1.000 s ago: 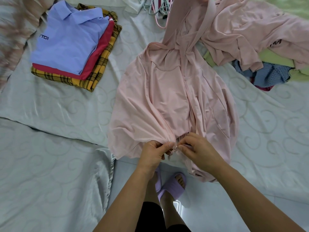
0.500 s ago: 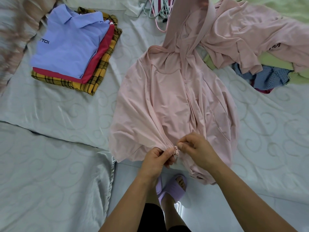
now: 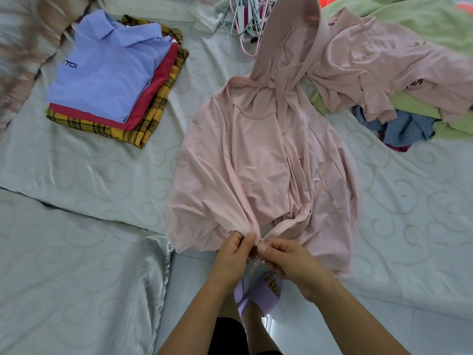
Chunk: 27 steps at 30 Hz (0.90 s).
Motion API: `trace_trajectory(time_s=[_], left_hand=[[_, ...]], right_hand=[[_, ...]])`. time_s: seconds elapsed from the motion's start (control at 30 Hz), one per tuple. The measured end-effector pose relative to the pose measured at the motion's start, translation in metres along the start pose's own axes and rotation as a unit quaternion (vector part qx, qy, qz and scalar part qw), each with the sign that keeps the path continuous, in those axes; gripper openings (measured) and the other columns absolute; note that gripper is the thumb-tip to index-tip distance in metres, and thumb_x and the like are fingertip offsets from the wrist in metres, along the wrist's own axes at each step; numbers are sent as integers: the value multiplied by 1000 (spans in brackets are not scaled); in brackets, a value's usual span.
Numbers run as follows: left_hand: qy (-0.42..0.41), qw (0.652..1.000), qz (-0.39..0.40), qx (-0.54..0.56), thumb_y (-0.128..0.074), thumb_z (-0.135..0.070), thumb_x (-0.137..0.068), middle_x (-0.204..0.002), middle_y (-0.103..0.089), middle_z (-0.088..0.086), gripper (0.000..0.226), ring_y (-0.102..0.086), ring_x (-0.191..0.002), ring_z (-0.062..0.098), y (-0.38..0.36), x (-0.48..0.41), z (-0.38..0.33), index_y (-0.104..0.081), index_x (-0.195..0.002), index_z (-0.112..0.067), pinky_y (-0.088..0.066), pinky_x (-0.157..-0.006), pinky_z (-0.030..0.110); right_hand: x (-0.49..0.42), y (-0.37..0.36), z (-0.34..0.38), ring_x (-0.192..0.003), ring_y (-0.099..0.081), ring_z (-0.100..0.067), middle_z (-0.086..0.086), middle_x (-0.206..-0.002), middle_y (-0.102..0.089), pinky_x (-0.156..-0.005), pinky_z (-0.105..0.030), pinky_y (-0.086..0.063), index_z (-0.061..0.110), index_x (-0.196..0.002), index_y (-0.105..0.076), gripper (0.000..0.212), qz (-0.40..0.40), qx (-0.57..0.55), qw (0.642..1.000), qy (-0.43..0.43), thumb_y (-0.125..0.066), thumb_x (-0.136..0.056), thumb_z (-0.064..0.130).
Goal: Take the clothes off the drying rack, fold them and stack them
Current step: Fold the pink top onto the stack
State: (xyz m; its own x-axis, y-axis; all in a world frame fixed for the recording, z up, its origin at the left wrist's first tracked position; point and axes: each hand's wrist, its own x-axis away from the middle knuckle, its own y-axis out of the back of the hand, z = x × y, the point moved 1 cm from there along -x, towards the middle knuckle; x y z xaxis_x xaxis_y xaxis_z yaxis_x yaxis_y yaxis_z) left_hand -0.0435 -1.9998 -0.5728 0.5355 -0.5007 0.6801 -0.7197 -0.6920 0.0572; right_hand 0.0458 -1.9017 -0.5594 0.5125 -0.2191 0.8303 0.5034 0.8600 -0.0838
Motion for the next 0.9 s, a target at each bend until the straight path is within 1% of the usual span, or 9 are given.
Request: trace_trajectory(time_s=[0.17,0.33,0.4,0.47,0.53,0.6,0.63,0.73,0.9], left_hand=[[0,999,32,28,-45,-12,-97,-62,-51,-2,25,-47,-56,4,-2,1,-1,-50,-72,-12,-43,-60,21],[18,997,50,59,-48,-7,-94,-56,-50,-3,17,-46,-50,1,9,12,11,-55,-79,-7,-42,-57,16],[42,997,51,35,-50,-10,-94,-58,-51,1,16,-46,-51,5,25,19,29,-57,-80,-7,-40,-54,15],[82,996,36,-4,-54,-18,-94,-59,-54,4,20,-47,-53,11,44,19,43,-57,-75,-10,-39,-50,15],[91,982,3,-165,-56,-33,-91,-58,-55,0,30,-50,-58,17,60,12,51,-50,-66,-16,-42,-53,21],[25,933,-68,-353,-59,-37,-88,-63,-50,-5,33,-49,-66,19,64,-1,38,-40,-67,-21,-40,-62,31],[-43,922,-99,-373,-62,-36,-86,-67,-48,-5,29,-47,-69,18,58,-6,23,-41,-72,-21,-37,-63,32],[-232,904,-69,-353,-63,-35,-85,-84,-48,-6,23,-43,-77,12,26,-26,-19,-56,-96,-17,-31,-66,24],[-302,888,-42,-346,-35,-44,-85,-82,-55,3,41,-46,-74,12,5,-46,-42,-59,-88,-11,-28,-62,22]], right_hand=[[-2,-9,11,-36,-28,-5,3,-46,-39,-38,-15,-18,11,-66,-56,32,42,-185,979,-69,-46,-96,19],[-25,14,47,-27,-24,-3,6,-37,-36,-30,-11,-14,11,-68,-47,29,-32,-382,922,-57,-41,-96,12],[-31,27,66,-28,-25,-3,6,-39,-38,-30,-14,-16,11,-70,-48,29,-51,-343,938,-14,-40,-97,14],[-31,28,78,-34,-26,-5,4,-43,-39,-34,-15,-17,9,-71,-51,30,-36,-226,973,17,-40,-98,15],[-27,18,79,-37,-26,-6,2,-45,-41,-37,-17,-17,8,-69,-54,32,-8,-126,992,25,-42,-98,16],[-25,10,74,-38,-25,-7,1,-46,-41,-37,-17,-17,8,-69,-55,33,9,-105,994,21,-43,-98,18],[-25,7,71,-37,-25,-7,1,-46,-41,-37,-17,-17,9,-69,-55,33,14,-108,994,15,-43,-98,18],[-22,2,72,-38,-24,-7,2,-47,-38,-38,-18,-15,11,-69,-55,33,41,-110,993,6,-42,-98,20],[-20,11,87,-35,-25,-5,2,-47,-39,-34,-16,-17,9,-71,-54,30,38,-195,980,10,-41,-97,16]])
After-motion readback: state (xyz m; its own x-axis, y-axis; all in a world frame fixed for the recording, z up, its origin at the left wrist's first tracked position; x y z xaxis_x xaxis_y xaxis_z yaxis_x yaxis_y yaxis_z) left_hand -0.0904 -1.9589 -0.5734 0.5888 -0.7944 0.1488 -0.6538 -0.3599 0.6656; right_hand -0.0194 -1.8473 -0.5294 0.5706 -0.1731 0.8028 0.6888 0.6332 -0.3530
